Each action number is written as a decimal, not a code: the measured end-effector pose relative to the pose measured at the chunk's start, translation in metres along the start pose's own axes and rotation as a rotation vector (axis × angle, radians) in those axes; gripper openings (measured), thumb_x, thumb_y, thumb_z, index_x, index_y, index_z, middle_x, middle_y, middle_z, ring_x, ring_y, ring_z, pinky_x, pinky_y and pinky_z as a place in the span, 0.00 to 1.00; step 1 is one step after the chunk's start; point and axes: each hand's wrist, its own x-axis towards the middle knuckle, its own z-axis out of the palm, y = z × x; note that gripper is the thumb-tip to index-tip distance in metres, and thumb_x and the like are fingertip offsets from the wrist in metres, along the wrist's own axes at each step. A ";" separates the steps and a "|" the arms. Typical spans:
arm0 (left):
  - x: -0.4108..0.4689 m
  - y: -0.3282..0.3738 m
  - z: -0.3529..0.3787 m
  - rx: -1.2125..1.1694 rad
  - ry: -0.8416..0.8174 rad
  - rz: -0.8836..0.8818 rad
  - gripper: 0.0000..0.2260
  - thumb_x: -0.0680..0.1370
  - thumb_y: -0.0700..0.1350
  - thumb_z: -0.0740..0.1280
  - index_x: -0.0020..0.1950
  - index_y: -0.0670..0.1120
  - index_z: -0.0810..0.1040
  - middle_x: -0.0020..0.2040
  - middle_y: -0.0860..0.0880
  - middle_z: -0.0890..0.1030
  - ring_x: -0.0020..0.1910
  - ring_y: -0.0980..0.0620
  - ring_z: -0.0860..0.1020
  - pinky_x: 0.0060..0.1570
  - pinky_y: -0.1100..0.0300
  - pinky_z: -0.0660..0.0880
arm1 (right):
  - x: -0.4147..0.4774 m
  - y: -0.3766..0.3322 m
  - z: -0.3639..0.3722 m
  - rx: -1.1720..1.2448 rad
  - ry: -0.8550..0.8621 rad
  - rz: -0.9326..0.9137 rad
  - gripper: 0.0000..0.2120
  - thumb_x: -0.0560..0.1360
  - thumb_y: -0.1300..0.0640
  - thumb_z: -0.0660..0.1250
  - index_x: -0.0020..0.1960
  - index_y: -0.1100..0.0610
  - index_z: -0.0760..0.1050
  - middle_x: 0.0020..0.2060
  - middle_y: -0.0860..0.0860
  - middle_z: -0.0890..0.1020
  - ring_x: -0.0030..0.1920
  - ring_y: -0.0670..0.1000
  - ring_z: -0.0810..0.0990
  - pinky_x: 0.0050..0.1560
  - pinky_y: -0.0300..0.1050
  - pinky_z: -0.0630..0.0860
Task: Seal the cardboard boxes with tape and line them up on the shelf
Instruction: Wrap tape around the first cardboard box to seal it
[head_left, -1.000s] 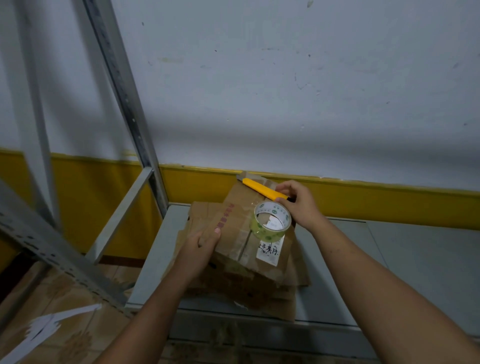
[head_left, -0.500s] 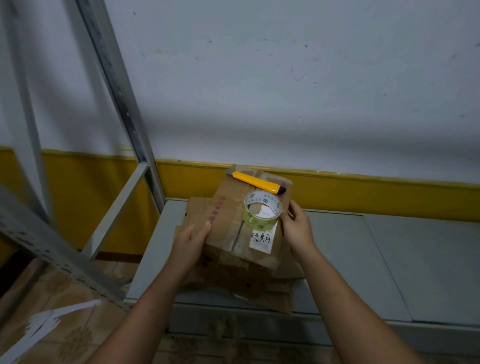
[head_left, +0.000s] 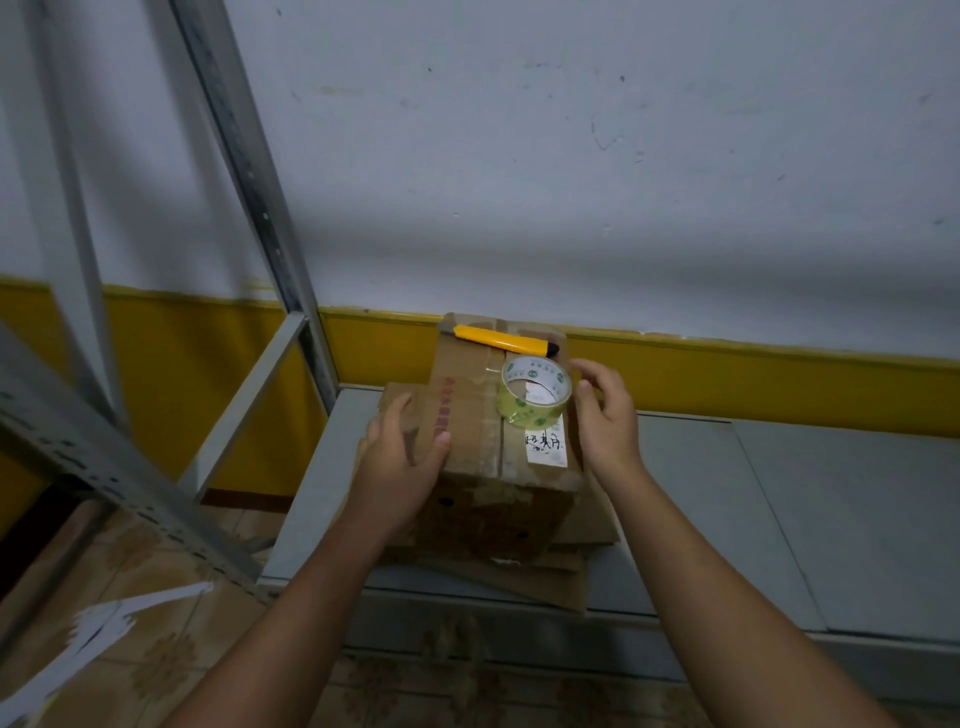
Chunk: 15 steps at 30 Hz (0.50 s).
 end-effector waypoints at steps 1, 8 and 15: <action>0.002 0.004 -0.001 0.061 0.019 0.090 0.32 0.80 0.61 0.69 0.81 0.57 0.61 0.76 0.51 0.67 0.74 0.49 0.68 0.72 0.45 0.70 | -0.004 -0.004 -0.005 -0.028 -0.047 -0.067 0.17 0.83 0.66 0.59 0.61 0.49 0.79 0.65 0.48 0.76 0.66 0.44 0.72 0.62 0.29 0.68; 0.015 0.040 0.004 0.291 -0.043 0.366 0.30 0.78 0.42 0.68 0.78 0.58 0.66 0.78 0.58 0.63 0.78 0.54 0.60 0.76 0.44 0.68 | -0.013 -0.004 -0.020 -0.061 -0.302 0.026 0.36 0.74 0.66 0.71 0.74 0.41 0.65 0.73 0.44 0.69 0.73 0.46 0.68 0.63 0.34 0.71; 0.042 0.093 0.020 0.577 -0.233 0.707 0.30 0.77 0.61 0.73 0.78 0.59 0.69 0.78 0.59 0.68 0.79 0.55 0.60 0.78 0.45 0.63 | -0.020 0.001 -0.016 0.038 -0.296 0.037 0.42 0.72 0.62 0.78 0.78 0.46 0.61 0.71 0.43 0.72 0.70 0.41 0.70 0.56 0.21 0.69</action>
